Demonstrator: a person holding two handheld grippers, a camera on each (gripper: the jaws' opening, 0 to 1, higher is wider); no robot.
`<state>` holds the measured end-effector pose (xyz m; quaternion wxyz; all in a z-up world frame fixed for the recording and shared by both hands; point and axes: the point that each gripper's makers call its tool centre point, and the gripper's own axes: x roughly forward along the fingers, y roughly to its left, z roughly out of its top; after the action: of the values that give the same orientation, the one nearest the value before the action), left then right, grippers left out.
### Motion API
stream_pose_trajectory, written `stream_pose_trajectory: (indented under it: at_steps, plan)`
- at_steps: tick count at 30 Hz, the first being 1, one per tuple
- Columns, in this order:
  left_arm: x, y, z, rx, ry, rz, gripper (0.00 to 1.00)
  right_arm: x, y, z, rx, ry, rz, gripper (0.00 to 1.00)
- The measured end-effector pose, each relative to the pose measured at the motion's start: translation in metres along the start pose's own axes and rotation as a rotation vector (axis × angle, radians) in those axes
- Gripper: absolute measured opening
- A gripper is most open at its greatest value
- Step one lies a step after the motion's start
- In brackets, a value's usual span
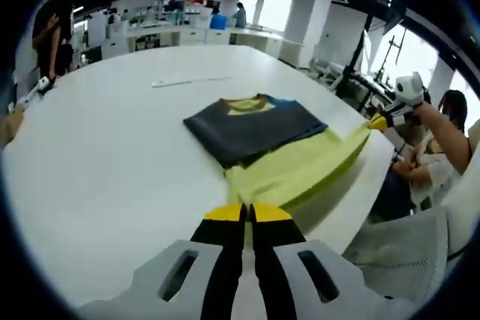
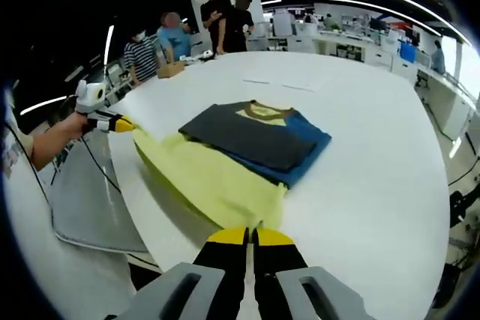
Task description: Fold the garment on the visible template until the final outline fits inside the template.
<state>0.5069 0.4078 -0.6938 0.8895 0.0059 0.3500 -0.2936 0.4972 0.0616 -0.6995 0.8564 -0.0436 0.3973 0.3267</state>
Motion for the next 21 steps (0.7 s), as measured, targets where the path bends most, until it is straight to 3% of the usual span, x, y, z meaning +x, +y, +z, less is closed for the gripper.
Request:
stream_pose_trajectory:
  at_steps: [11, 21]
  plan:
    - [0.010, 0.011, 0.026, 0.012, -0.032, 0.013, 0.00, 0.004, -0.015, 0.020, 0.007, -0.014, -0.012, 0.00]
    - [0.020, 0.018, 0.039, 0.021, -0.042, 0.019, 0.00, 0.008, -0.022, 0.029, 0.024, -0.029, -0.023, 0.00]
